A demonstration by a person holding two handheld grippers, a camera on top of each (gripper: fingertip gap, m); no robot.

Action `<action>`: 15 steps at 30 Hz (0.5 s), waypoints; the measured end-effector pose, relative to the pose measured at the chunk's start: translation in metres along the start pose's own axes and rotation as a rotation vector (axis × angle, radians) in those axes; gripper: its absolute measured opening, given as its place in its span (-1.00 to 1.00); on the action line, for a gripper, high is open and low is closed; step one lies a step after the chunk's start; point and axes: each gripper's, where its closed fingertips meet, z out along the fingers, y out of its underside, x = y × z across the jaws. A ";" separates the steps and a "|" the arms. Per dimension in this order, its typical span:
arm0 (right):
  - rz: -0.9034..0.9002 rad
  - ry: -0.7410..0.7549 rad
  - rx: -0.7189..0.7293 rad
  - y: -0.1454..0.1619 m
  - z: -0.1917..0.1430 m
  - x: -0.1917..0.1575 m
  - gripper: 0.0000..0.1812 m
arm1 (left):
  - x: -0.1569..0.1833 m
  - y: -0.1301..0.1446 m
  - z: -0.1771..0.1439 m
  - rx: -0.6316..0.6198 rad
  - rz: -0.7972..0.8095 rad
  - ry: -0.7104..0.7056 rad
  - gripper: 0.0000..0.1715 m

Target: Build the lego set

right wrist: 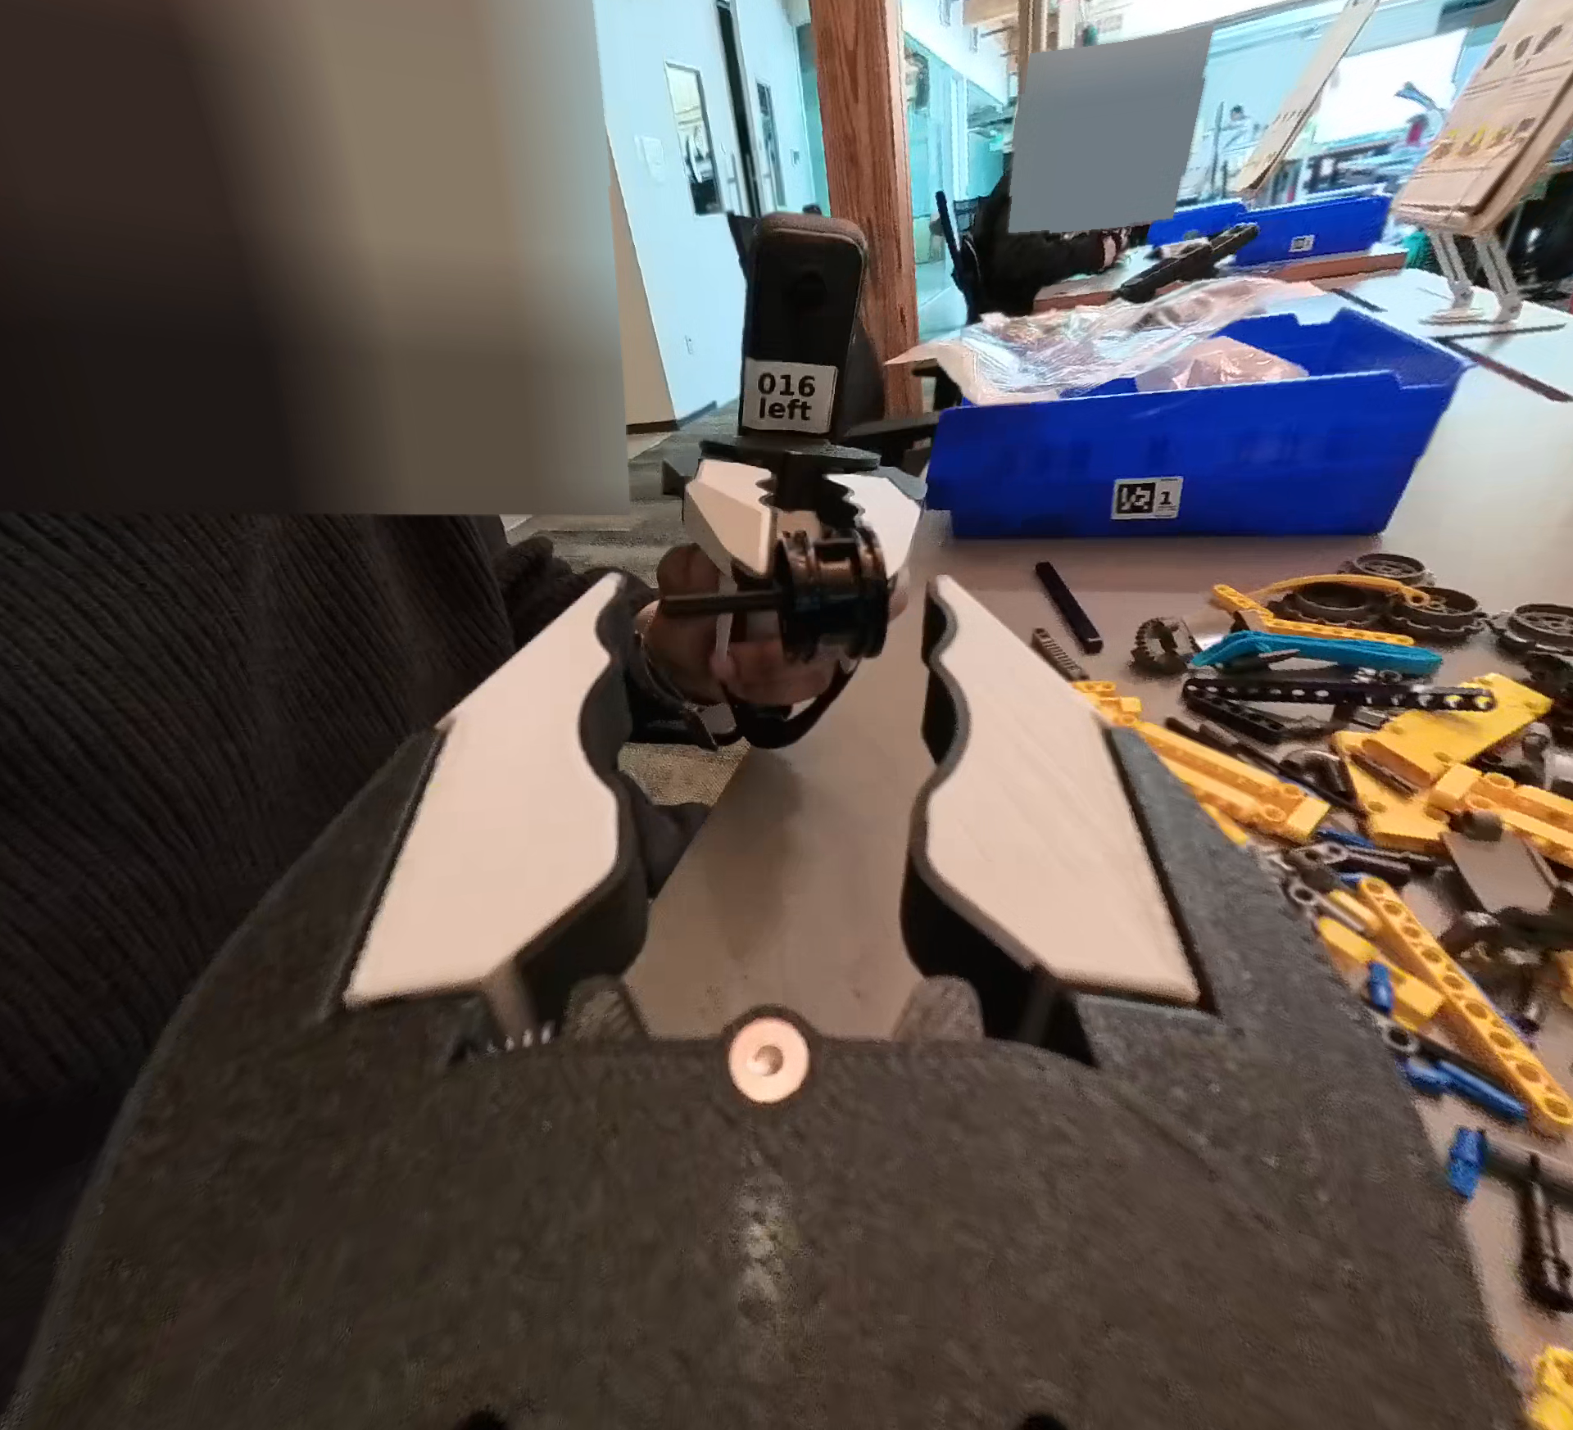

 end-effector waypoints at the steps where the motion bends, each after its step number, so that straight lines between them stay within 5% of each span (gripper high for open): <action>1: 0.012 -0.003 0.004 0.001 -0.004 0.003 -0.28 | -0.002 0.000 0.002 -0.002 -0.012 0.007 -0.76; 15: -0.001 0.161 0.129 -0.020 -0.057 0.030 -0.46 | -0.027 -0.017 0.052 -0.079 0.019 0.131 -0.76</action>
